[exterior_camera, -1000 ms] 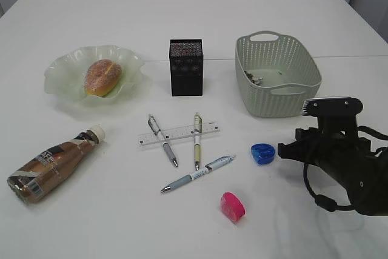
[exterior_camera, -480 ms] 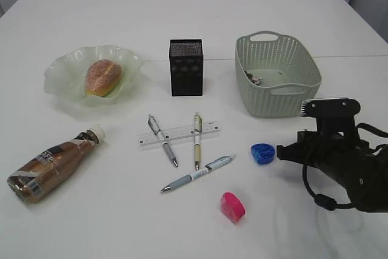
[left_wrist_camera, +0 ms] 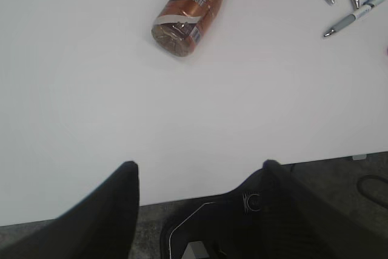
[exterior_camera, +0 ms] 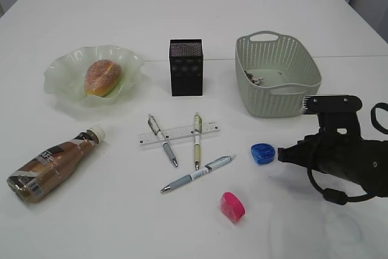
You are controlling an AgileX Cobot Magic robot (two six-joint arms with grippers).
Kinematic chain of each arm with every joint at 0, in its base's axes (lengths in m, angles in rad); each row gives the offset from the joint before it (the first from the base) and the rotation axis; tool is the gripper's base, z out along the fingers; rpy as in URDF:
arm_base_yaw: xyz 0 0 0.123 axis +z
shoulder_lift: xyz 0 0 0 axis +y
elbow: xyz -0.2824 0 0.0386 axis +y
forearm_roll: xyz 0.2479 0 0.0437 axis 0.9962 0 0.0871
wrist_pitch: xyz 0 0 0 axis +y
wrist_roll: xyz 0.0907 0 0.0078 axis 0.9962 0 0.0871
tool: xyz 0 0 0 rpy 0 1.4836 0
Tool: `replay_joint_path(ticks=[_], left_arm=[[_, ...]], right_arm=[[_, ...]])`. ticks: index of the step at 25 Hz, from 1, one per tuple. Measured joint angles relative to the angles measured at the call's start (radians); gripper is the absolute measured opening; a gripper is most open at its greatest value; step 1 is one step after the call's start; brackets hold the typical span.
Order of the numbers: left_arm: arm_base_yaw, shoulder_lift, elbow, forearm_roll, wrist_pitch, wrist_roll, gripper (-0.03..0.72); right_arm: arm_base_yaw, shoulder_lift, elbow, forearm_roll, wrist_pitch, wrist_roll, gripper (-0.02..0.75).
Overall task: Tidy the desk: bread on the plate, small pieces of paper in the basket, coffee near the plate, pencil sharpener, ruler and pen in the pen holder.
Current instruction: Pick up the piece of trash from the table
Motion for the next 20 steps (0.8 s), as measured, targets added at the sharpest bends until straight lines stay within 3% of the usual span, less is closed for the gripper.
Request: replay_joint_path(ticks=[12,20], left_arm=[[0.0,0.0,0.0,-0.007,0.0,0.0,0.448],[0.0,0.0,0.0,-0.009,0.0,-0.002,0.447]], right_arm=[[0.0,-0.109,0.002,0.007,0.256,-0.002,0.013],[0.0,-0.146,-0.086,0.007,0.501,-0.015,0.013]])
